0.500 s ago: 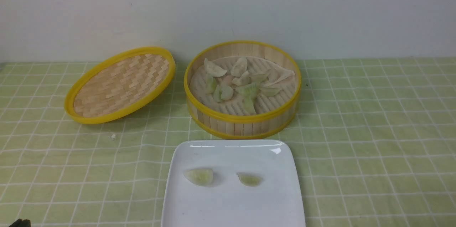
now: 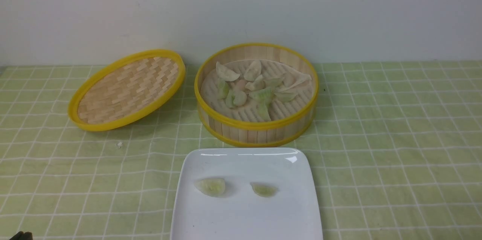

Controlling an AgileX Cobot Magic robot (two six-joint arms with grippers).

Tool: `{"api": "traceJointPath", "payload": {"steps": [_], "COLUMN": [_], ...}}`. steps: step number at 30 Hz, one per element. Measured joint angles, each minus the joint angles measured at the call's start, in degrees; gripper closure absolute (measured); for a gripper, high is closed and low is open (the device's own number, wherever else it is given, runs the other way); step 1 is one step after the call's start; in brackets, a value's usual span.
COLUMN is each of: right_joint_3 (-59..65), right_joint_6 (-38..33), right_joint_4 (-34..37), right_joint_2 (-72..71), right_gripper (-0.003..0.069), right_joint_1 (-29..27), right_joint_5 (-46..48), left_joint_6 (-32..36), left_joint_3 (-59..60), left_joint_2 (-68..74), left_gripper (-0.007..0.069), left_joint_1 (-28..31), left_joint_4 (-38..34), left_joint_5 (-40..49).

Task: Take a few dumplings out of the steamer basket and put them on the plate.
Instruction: Use the right arm to grab a dumpling from inside the steamer

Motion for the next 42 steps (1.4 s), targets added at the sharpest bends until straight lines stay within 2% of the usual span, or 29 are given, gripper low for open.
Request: {"api": "traceJointPath", "payload": {"steps": [17,20,21,22,26,29,32,35,38,42], "right_joint_3": [0.1,0.6,0.6,0.6,0.6,0.6,0.6,0.4,-4.0,-17.8], "right_joint_6": [0.4,4.1,4.5,7.7,13.3,13.1,12.5,12.0,9.8,3.1], "right_joint_4": [1.0,9.2,9.9,16.8,33.7,40.4,43.3,44.3,42.0,34.6], "right_joint_2": [0.0,0.0,0.0,0.0,0.0,0.0,0.0,0.0,0.1,7.3], "right_gripper": [0.0582,0.0582,0.0582,0.0582,0.0582,0.0582,0.0582,0.0582,0.0587,0.0637], "right_joint_1": [0.0,0.0,0.0,0.0,0.0,0.0,0.0,0.1,0.7,2.1], "right_joint_5": [-0.5,-5.2,-5.7,-10.1,-19.2,-22.1,-24.4,-26.1,-22.8,-10.3], "left_joint_6": [0.0,0.0,0.0,0.0,0.0,0.0,0.0,0.0,0.0,0.0], "left_joint_3": [0.0,0.0,0.0,0.0,0.0,0.0,0.0,0.0,0.0,0.0], "left_joint_2": [0.0,0.0,0.0,0.0,0.0,0.0,0.0,0.0,0.0,0.0], "left_gripper": [0.0631,0.0631,0.0631,0.0631,0.0631,0.0631,0.0631,0.0631,0.0631,0.0631], "left_joint_1": [0.0,0.0,0.0,0.0,0.0,0.0,0.0,0.0,0.0,0.0], "left_joint_4": [0.0,0.0,0.0,0.0,0.0,0.0,0.0,0.0,0.0,0.0], "left_joint_5": [0.0,0.0,0.0,0.0,0.0,0.0,0.0,0.0,0.0,0.0]}}
